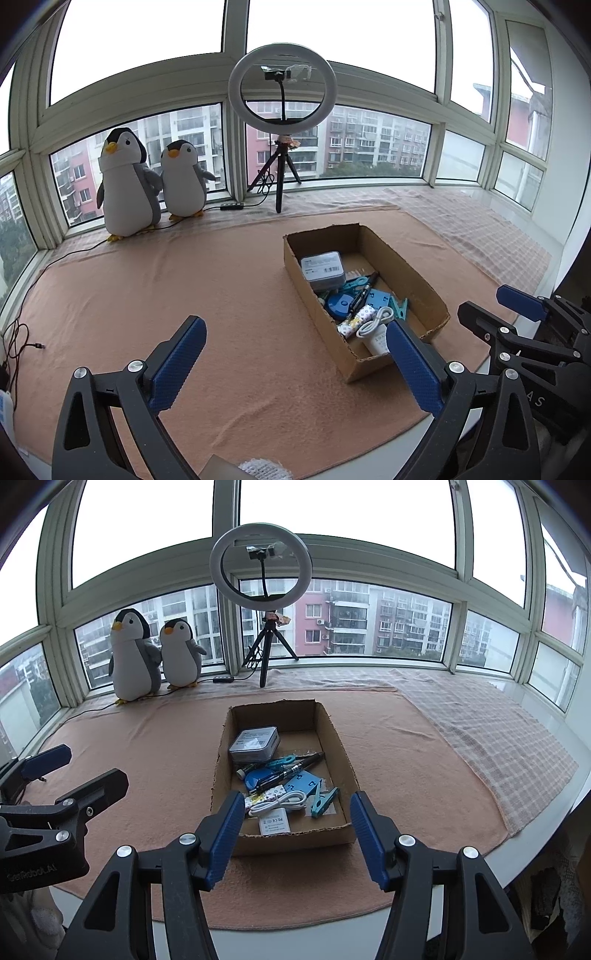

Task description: Organize rigid objects

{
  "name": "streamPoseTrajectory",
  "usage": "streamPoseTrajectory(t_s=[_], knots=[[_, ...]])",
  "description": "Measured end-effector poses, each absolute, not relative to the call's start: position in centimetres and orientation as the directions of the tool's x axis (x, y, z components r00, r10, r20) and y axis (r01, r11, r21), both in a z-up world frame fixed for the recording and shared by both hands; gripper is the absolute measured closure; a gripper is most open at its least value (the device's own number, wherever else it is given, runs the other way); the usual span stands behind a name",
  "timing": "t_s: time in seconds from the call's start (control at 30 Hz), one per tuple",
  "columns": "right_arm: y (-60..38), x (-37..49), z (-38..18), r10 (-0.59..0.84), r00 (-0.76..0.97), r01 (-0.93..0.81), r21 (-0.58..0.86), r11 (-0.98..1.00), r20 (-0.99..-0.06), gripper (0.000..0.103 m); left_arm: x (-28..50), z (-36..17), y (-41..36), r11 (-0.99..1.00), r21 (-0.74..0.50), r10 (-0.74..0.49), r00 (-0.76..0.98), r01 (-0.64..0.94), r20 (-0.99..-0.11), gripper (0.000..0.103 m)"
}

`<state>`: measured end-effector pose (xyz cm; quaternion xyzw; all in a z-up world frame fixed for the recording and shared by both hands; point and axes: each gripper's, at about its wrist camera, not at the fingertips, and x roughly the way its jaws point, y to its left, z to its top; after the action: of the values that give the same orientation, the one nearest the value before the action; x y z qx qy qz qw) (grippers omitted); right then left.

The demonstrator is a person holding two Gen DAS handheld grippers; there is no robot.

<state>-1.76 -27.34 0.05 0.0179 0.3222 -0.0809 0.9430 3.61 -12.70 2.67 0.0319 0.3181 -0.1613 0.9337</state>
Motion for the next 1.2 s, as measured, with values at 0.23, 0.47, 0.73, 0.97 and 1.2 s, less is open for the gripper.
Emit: streamPoseTrajectory(t_s=[0.23,0.47,0.73,0.97,1.2], knots=[[-27.49,-1.76,-0.09,-0.142,0.777,0.166,-0.018,0.986,-0.613,0.048,3.67,2.58,-12.81,0.945,-0.044,-0.282,0.742,0.323,-0.607,0.003],[-27.5,-1.7,-0.12,-0.142,0.777,0.165,-0.018,0.986,-0.613,0.048,3.61,2.65,-12.75,0.944,-0.044,-0.286,0.742,0.328,-0.607,0.003],[-27.52,-1.69,-0.18,-0.142,0.776,0.165,-0.02,0.986,-0.615,0.047,3.68,2.61,-12.74,0.943,-0.047,-0.289,0.739,0.33,-0.608,0.003],[-27.64,-1.75,-0.27,-0.141,0.775,0.166,-0.017,0.986,-0.616,0.047,3.65,2.6,-12.81,0.943,-0.047,-0.29,0.739,0.331,-0.608,0.003],[-27.6,-1.71,-0.28,-0.14,0.775,0.165,-0.017,0.986,-0.617,0.047,3.66,2.57,-12.85,0.941,-0.046,-0.294,0.738,0.336,-0.608,0.003]])
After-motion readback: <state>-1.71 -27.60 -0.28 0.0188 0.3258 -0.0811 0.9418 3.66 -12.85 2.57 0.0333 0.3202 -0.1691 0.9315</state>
